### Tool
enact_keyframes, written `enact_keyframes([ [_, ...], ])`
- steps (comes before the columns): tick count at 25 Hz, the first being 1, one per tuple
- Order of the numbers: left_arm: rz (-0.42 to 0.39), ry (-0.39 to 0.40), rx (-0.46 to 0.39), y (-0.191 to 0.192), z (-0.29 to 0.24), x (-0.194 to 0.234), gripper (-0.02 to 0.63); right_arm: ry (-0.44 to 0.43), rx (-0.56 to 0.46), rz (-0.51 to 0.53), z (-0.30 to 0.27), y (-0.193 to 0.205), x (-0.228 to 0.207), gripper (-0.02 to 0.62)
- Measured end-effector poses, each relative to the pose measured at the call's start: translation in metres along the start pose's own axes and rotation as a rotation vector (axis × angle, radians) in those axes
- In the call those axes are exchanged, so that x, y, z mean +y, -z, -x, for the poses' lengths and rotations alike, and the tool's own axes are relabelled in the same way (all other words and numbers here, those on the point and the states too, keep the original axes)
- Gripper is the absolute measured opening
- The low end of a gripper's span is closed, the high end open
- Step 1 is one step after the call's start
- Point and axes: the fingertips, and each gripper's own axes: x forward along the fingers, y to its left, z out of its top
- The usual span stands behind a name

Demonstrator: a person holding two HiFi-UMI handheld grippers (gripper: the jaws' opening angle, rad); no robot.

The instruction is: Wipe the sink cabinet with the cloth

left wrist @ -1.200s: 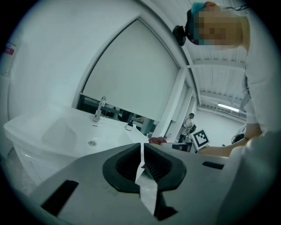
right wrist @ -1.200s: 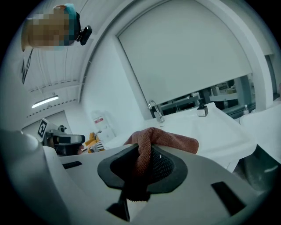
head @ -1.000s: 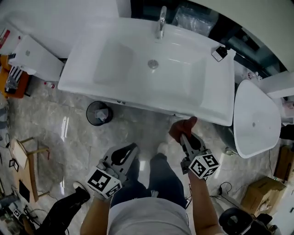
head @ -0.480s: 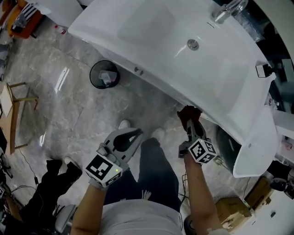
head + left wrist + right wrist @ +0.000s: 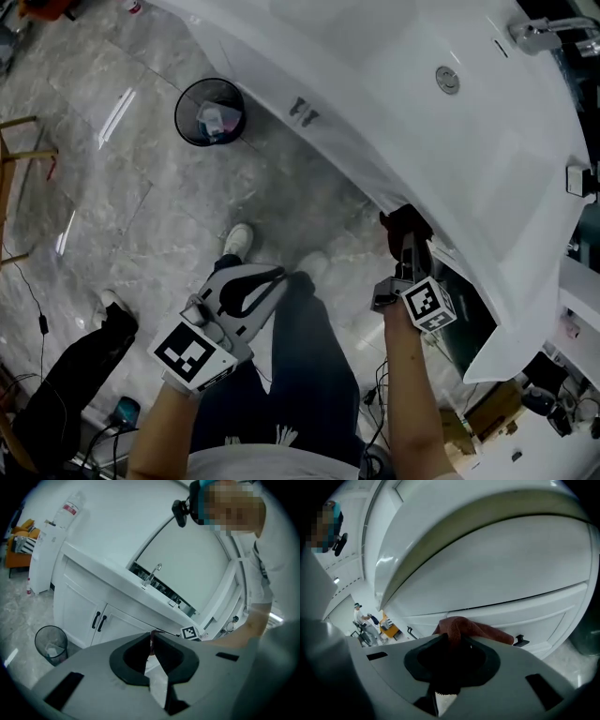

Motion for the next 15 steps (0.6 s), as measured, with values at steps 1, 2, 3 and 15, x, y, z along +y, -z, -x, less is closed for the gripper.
enact_keyframes([
  [1,0.007,0.000,0.002,0.004,-0.002,0.002,0.012,-0.001,-0.006,0.001,-0.004,0.000,-0.001,0.077],
  [2,0.018,-0.002,0.004,0.007,-0.003,0.004,0.012,0.002,-0.012,0.004,-0.009,-0.001,-0.002,0.077],
  [3,0.026,-0.003,0.005,0.010,-0.005,0.006,0.012,0.007,-0.015,0.007,-0.014,-0.002,-0.004,0.077],
  [15,0.055,-0.063,-0.004,0.052,-0.003,0.031,0.012,0.043,0.025,-0.047,-0.071,0.040,-0.044,0.077],
])
